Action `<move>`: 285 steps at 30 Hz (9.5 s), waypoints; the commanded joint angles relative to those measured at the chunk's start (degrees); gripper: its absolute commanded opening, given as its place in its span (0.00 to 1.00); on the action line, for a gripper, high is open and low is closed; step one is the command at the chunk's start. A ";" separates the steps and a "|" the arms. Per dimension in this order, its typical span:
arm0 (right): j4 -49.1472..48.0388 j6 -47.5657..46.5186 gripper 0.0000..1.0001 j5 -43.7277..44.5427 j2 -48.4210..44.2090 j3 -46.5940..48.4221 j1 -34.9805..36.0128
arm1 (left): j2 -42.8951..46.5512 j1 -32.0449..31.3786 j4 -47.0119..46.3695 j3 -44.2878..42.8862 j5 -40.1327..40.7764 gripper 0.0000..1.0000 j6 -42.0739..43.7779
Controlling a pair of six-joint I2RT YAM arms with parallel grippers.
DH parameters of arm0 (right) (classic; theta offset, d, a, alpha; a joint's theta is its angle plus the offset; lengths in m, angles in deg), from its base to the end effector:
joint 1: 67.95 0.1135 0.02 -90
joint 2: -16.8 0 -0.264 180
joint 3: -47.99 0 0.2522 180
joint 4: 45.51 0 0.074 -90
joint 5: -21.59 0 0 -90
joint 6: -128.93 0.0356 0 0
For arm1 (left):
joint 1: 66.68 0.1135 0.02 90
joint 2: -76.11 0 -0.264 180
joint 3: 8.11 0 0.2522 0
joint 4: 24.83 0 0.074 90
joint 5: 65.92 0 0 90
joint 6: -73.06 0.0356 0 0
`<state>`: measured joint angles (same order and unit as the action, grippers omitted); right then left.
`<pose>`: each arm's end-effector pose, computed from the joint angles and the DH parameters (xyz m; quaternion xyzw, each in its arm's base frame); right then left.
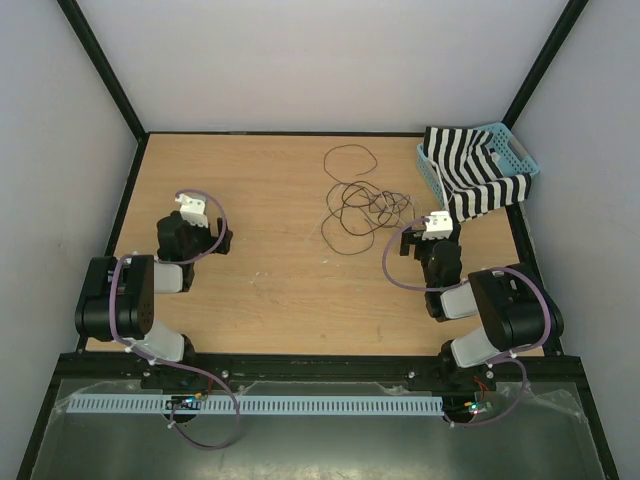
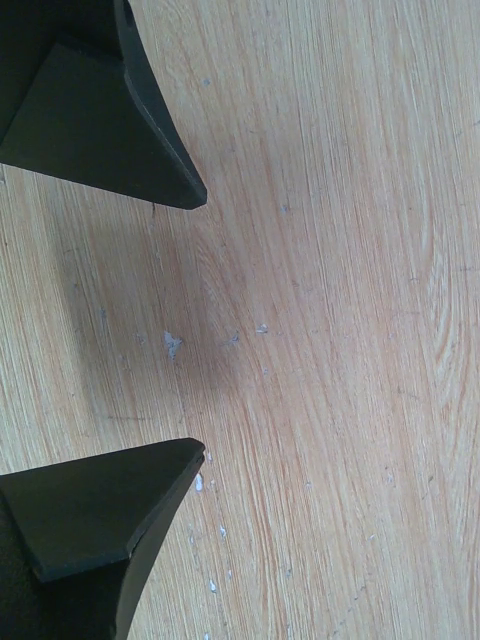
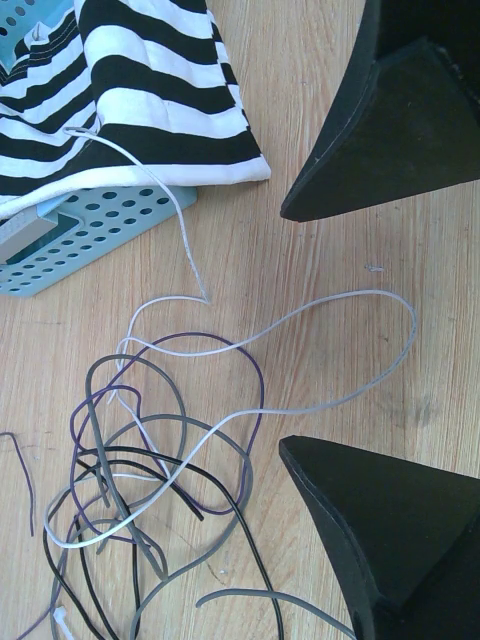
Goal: Zip-tie the wires
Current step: Pick up the cable at the center of the board, then straighten the cable at the center of the board.
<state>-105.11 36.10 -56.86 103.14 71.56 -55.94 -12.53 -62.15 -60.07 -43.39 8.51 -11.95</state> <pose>0.2238 0.0403 0.1467 -0.0248 0.7256 -0.0181 0.6874 0.2671 0.0116 0.1414 0.0827 0.8018 -0.0610 0.5886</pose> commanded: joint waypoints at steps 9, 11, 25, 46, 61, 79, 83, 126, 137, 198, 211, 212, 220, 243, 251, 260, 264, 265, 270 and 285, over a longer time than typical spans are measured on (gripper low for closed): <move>-0.21 0.08 0.99 -0.28 -0.15 1.25 -0.06 | 0.22 -0.36 -1.75 -1.06 -0.43 0.99 1.03; 0.00 -0.26 0.99 -1.21 -0.13 1.31 -0.06 | 0.23 -0.40 -1.59 -1.11 -0.35 0.99 0.97; 51.80 13.44 0.85 -5.61 -7.45 26.54 4.12 | 8.08 -3.52 28.52 -16.24 4.01 0.99 -0.71; 65.94 17.64 0.53 -8.34 15.73 45.21 10.59 | 17.35 -3.39 29.05 -24.36 -12.29 0.99 -29.44; 69.89 14.02 0.00 -7.63 7.79 45.84 10.60 | 19.37 -1.59 26.95 -27.60 -14.49 0.99 -41.95; 71.36 17.23 0.00 -27.86 -7.52 78.55 11.21 | 19.58 -4.27 21.66 -32.01 -30.98 0.99 -44.33; 72.30 17.63 0.00 -28.13 -1.53 94.56 11.24 | 20.53 -4.99 21.70 -31.68 -31.28 0.99 -42.71; 72.25 20.05 0.00 -30.64 -0.35 114.26 11.22 | -10.45 -36.48 -17.45 -22.20 -12.46 0.99 -33.62; 70.45 20.65 0.00 -31.61 -4.85 104.07 11.26 | -7.32 -36.35 -17.47 -18.32 -9.42 0.99 -39.03; 57.97 30.86 0.00 -36.07 -15.04 82.75 11.24 | -19.29 -39.78 4.55 -29.89 2.45 0.99 -73.47; 56.01 34.24 0.00 -41.51 -14.80 72.55 11.44 | 2.85 -32.54 18.27 -15.32 14.77 0.99 -58.14; 54.67 35.27 0.00 -42.09 -14.52 71.25 11.69 | 5.36 -31.96 20.21 -14.44 16.30 0.99 -57.06; 51.73 35.17 0.00 -39.47 -11.31 63.09 19.62 | 23.06 -29.26 34.73 -10.04 27.82 0.99 -49.62; 61.99 24.12 0.00 -29.97 -17.62 51.67 20.16 | 7.69 -30.70 54.98 -23.28 16.04 0.98 -29.18; 63.96 22.38 0.00 -28.71 -19.62 49.95 20.20 | -1.76 -35.19 58.82 -31.85 18.73 0.91 -24.71; 65.58 21.09 0.00 -27.53 -20.48 49.89 20.18 | -5.48 -38.77 62.15 -34.54 16.20 0.76 -22.35; 65.70 21.12 0.00 -27.19 -20.81 49.62 20.16 | -7.19 -39.07 65.32 -35.98 18.64 0.59 -21.83; 65.83 21.11 0.00 -27.14 -20.82 49.61 20.15 | -7.49 -39.08 65.67 -36.27 19.08 0.58 -21.54; 66.54 20.96 0.00 -26.33 -21.28 48.69 20.11 | -9.81 -39.16 67.15 -37.45 19.32 0.52 -21.34; 68.45 22.03 0.00 -26.70 -26.53 41.64 13.07 | -14.52 -38.70 68.07 -37.32 18.66 0.00 -22.12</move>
<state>-37.33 57.11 -81.58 79.01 115.97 -38.28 -24.94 -101.16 5.86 -81.18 27.17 -33.58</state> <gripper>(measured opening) 0.017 0.035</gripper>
